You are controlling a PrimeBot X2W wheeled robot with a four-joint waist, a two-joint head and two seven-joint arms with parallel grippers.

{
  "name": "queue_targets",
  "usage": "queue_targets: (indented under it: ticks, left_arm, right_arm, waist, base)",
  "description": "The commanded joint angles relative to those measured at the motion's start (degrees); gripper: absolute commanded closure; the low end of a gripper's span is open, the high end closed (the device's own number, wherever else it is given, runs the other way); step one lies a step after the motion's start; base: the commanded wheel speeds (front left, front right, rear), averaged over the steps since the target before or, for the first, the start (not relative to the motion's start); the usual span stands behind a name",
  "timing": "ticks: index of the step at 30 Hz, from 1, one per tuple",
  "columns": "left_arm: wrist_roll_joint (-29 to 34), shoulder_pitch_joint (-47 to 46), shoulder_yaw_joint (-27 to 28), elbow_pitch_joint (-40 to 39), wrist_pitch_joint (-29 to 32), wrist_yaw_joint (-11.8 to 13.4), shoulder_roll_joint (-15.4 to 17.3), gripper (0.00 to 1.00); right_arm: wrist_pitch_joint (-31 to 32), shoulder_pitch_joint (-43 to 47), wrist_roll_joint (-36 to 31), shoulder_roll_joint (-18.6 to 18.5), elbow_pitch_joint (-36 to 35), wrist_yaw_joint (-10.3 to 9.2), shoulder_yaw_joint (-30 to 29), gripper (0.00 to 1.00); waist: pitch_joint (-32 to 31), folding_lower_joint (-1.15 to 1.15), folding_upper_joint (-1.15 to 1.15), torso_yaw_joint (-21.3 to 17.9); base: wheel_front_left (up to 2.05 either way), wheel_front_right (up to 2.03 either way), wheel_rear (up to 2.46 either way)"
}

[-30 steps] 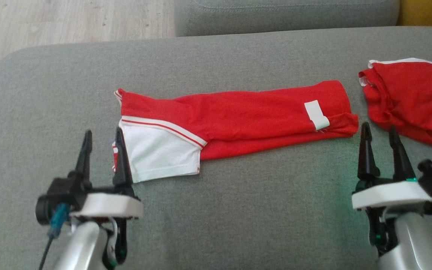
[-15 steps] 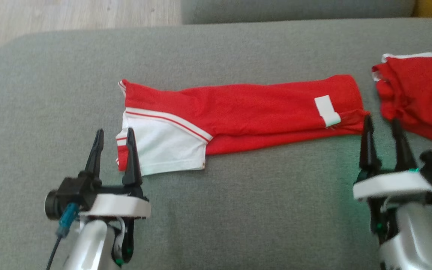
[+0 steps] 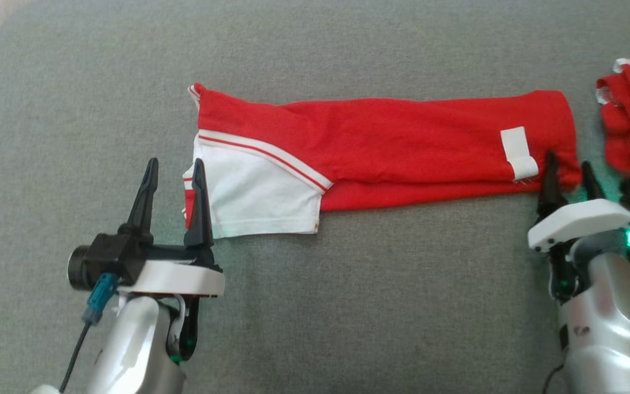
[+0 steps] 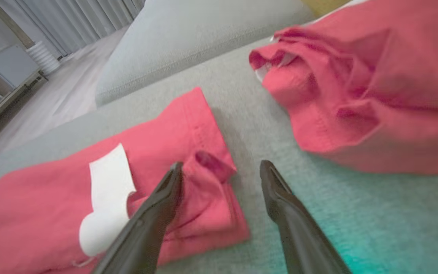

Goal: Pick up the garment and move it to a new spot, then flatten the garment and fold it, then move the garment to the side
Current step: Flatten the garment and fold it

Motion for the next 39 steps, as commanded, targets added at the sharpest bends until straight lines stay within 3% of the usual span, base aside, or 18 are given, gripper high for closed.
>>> queue_targets:
  ticks: [1,6,7,8,9,15,27,34,39]
  left_arm:
    - [0.7,-2.4,2.1,-1.5,-0.5,-0.2,0.3,0.0]
    - [1.0,-3.3,2.0,-1.8,-0.5,-0.3,0.2,0.0]
    - [1.0,-3.5,2.1,-1.8,-0.5,-0.2,0.1,0.0]
    - [1.0,-3.5,2.1,-1.8,-0.5,-0.2,0.1,0.0]
    - [1.2,-3.7,2.2,-1.9,-0.5,-0.2,0.1,0.0]
    - [1.4,-3.2,2.6,-2.1,-0.5,-0.1,0.1,0.0]
    - [1.0,-1.4,1.9,-2.3,-0.5,0.1,0.1,0.0]
    - [0.9,-0.2,1.7,-2.3,-0.5,0.2,0.1,0.0]
    - [1.1,0.6,1.7,-2.6,-0.5,0.2,0.1,0.0]
  right_arm:
    - [0.1,-2.7,-0.5,0.0,0.9,-0.04,1.6,0.0]
    - [0.4,-4.8,-0.5,0.0,7.5,-0.04,4.4,0.0]
    - [0.2,-5.2,-0.5,0.0,8.3,-0.04,5.2,0.66]
    - [0.2,-5.2,-0.5,0.0,8.3,-0.04,5.2,0.66]
    - [-0.9,-5.8,-0.9,0.0,9.3,-0.04,6.4,1.0]
    - [-4.1,-6.6,-4.1,-0.5,10.4,-0.04,3.5,1.0]
    - [-4.1,-4.8,-9.4,-6.2,5.2,-0.04,-4.1,1.0]
    - [-1.8,-3.3,-7.6,-2.9,-0.6,-0.04,-0.9,1.0]
    - [0.7,-1.9,-4.4,-0.4,-4.8,-0.04,4.8,1.0]
  waist:
    - [0.7,-0.01,0.0,0.4]
    - [1.1,-0.01,0.0,0.4]
    - [1.1,-0.01,0.0,0.3]
    - [1.1,-0.01,0.0,0.3]
    - [1.0,-0.01,0.0,0.0]
    - [-0.5,-0.01,0.0,-1.4]
    - [-5.1,-0.01,0.0,-2.8]
    - [-7.7,-0.01,0.0,-2.7]
    - [-9.6,-0.01,0.0,-1.8]
  base:
    - [0.0,0.0,0.0]
    - [0.0,0.0,0.0]
    - [0.0,0.0,0.0]
    - [0.0,0.0,0.0]
    - [0.0,0.0,0.0]
    - [0.0,0.0,0.0]
    - [0.0,0.0,0.0]
    - [0.0,0.0,0.0]
    - [0.0,0.0,0.0]
